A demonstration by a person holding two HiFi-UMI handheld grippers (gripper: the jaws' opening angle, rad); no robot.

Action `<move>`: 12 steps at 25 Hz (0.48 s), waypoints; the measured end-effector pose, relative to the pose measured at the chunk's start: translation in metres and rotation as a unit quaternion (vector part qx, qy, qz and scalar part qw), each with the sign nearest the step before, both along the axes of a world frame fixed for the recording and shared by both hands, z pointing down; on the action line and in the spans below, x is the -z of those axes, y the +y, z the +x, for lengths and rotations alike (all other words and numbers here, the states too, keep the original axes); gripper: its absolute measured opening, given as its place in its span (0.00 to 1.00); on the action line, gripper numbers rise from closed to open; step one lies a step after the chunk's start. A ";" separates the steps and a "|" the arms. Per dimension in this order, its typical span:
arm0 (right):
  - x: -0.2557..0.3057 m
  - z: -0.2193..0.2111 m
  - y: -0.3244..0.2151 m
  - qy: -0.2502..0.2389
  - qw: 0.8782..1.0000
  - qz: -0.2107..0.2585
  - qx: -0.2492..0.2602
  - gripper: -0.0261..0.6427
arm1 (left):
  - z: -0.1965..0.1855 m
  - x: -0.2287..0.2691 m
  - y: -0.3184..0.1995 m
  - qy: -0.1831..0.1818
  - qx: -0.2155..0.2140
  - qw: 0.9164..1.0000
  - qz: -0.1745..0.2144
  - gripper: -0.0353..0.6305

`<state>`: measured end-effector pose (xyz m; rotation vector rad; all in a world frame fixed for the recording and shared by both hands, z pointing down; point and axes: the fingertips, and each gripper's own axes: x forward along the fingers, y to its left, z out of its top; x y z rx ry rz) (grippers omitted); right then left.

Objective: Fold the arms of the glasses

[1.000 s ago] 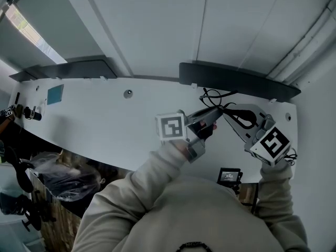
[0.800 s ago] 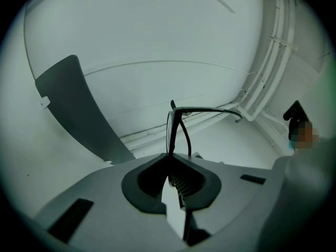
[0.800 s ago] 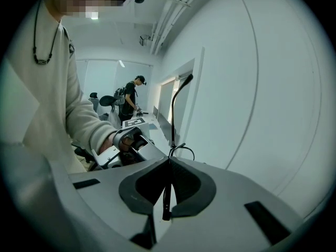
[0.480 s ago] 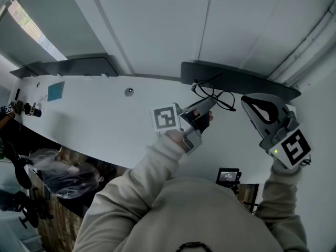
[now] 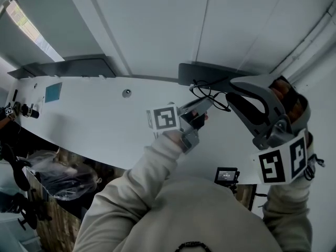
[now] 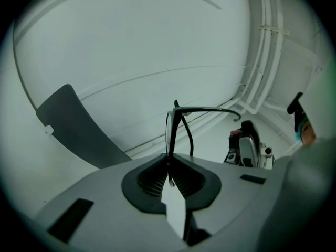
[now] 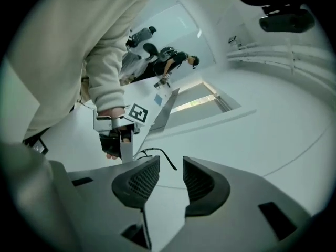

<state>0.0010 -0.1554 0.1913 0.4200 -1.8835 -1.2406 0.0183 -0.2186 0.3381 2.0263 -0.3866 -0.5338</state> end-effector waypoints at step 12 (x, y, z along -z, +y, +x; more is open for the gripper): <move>-0.024 -0.015 -0.028 0.084 0.996 0.040 -0.008 0.13 | 0.001 -0.009 0.003 -0.017 0.000 1.000 -0.003 0.09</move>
